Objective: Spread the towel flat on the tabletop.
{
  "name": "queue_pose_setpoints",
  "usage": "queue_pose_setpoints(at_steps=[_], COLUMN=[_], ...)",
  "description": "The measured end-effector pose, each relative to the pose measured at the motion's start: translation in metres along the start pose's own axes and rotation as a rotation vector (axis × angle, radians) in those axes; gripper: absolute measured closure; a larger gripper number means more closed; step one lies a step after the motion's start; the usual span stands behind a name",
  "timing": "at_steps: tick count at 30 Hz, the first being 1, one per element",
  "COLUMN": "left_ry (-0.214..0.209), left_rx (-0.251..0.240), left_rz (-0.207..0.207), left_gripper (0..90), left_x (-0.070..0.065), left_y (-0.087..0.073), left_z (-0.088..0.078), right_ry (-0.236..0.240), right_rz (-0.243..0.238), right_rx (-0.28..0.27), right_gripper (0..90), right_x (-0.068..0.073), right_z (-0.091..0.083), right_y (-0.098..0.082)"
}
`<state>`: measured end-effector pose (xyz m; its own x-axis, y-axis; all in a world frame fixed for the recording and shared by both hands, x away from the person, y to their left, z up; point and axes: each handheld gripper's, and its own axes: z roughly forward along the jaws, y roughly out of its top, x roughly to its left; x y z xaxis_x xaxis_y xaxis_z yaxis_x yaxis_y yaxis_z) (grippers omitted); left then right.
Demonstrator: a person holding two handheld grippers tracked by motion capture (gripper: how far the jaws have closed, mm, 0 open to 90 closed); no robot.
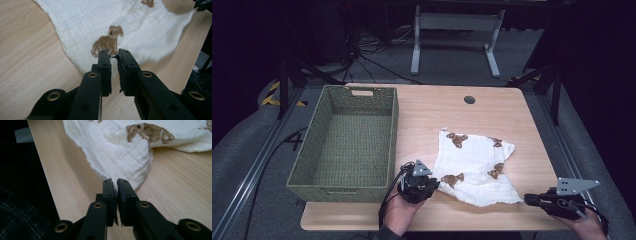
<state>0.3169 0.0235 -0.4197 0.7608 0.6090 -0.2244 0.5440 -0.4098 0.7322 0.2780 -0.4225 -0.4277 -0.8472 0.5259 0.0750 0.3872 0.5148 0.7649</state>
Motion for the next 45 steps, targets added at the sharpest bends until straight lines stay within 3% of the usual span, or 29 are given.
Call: queue_pose_setpoints(at_steps=[2,6,11,15,19,24,36,41,45], left_ry=[-0.001,-0.014,-0.042,-0.033,-0.018,-0.002,-0.003,-0.002,-0.006], left_rx=[-0.006,-0.005,0.028,0.046,0.059,0.081,0.119,0.125,0.125], left_rz=[-0.001,0.039,0.068,0.086,0.117,0.138,0.176,0.174,0.181], left_gripper=[73.2,70.3,66.1,63.3,59.1,55.7,50.9,50.3,50.2], left_x=[-0.001,0.002,0.011,0.015,0.021,0.021,0.017,0.016,0.017], left_y=[0.002,0.009,0.019,0.023,0.026,0.026,0.020,0.018,0.017], left_z=[0.002,0.010,0.032,0.042,0.053,0.058,0.067,0.067,0.068], right_ry=[0.002,-0.019,-0.074,-0.090,-0.123,-0.158,-0.306,-0.308,-0.313], right_rz=[-0.001,0.010,0.047,0.046,0.067,0.084,0.165,0.202,0.209], right_rx=[-0.007,-0.004,0.013,0.013,0.026,0.045,0.057,0.070,0.102], right_gripper=[76.5,76.3,77.3,77.3,75.7,74.9,70.5,69.2,69.5], right_x=[-0.002,-0.007,-0.028,-0.038,-0.058,-0.075,-0.132,-0.145,-0.146], right_z=[0.001,0.005,0.017,0.022,0.032,0.040,0.054,0.066,0.074], right_y=[0.002,0.008,0.019,0.026,0.037,0.045,0.062,0.065,0.063])
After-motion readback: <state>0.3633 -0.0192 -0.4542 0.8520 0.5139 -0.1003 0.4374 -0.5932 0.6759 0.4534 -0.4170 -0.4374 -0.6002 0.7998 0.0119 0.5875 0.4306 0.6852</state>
